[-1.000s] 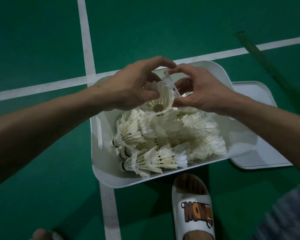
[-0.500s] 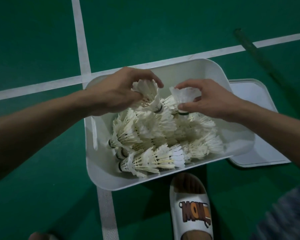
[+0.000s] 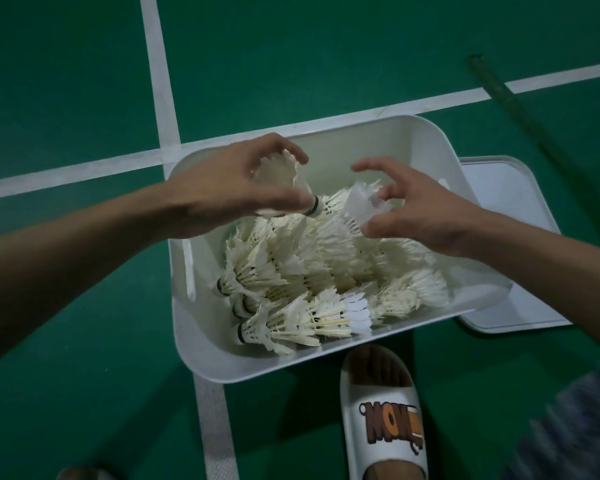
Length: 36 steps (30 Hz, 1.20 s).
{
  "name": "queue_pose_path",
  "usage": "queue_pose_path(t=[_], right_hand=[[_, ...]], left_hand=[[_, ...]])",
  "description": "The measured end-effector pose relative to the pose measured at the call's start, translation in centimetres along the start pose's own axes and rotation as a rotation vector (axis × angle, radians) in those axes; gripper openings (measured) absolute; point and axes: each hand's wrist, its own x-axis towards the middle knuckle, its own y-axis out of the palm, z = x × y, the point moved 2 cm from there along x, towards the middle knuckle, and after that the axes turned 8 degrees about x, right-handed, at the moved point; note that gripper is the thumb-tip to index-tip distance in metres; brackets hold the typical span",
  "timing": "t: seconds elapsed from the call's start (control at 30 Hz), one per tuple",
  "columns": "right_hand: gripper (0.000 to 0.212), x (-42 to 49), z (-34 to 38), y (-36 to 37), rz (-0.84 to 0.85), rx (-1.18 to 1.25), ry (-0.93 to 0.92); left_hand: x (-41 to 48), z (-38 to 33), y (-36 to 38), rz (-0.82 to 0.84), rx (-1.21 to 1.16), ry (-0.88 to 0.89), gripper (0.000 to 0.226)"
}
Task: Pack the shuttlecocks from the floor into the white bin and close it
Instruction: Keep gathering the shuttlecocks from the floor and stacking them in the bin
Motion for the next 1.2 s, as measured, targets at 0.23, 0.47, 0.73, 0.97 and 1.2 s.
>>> queue_pose_path(t=[0.23,0.47,0.73,0.97,1.2], right_hand=[[0.053,0.7,-0.5,0.0,0.030,-0.102,0.042],[0.064,0.3,0.0,0.9,0.127,-0.359,0.021],[0.091,0.3,1.3,-0.2,0.160,-0.443,0.002],[0.103,0.0,3.5,-1.9,-0.006,-0.300,-0.197],[0.088,0.6,3.0,-1.7,-0.071,-0.270,-0.310]], left_hand=[[-0.1,0.0,0.2,-0.192,0.355,0.059,0.054],[-0.2,0.1,-0.3,-0.193,0.123,0.037,0.071],[0.3,-1.3,0.2,-0.221,0.052,0.082,0.060],[2.4,-3.2,2.1,-0.201,0.011,0.154,0.066],[4.0,-3.6,4.2,-0.185,0.146,0.195,0.082]])
